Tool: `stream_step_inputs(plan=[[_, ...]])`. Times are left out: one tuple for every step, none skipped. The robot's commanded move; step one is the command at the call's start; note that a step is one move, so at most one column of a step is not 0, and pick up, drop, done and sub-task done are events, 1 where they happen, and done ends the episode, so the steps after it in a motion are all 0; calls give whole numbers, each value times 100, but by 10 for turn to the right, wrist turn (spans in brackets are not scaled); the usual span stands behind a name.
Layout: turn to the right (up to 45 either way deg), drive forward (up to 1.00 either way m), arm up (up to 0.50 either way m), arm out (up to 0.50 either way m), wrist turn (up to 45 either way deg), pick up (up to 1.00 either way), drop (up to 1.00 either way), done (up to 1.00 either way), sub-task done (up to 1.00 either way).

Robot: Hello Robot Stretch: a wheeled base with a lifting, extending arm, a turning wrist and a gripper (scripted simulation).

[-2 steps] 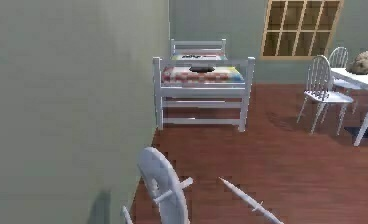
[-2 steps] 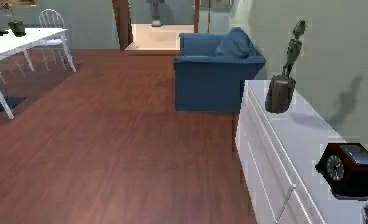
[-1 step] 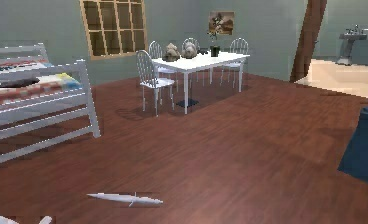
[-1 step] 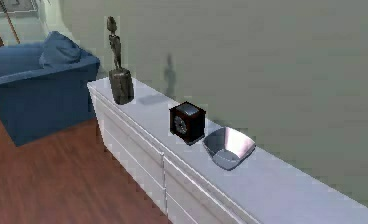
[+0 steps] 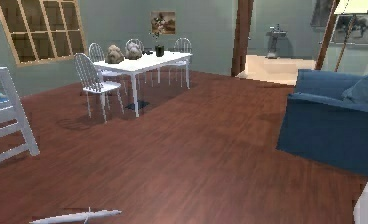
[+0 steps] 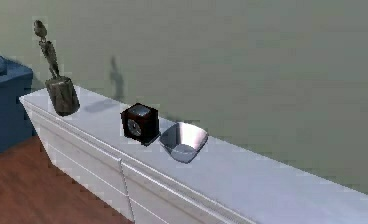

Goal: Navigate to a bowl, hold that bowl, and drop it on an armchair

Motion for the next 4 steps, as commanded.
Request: stream_step_inputs(plan=[[0,0,50,0,0,0,0,0,0],[0,0,38,0,0,0,0,0,0],[0,0,0,36,0,0,0,0,0],[0,0,0,0,450,0,0,0,0]])
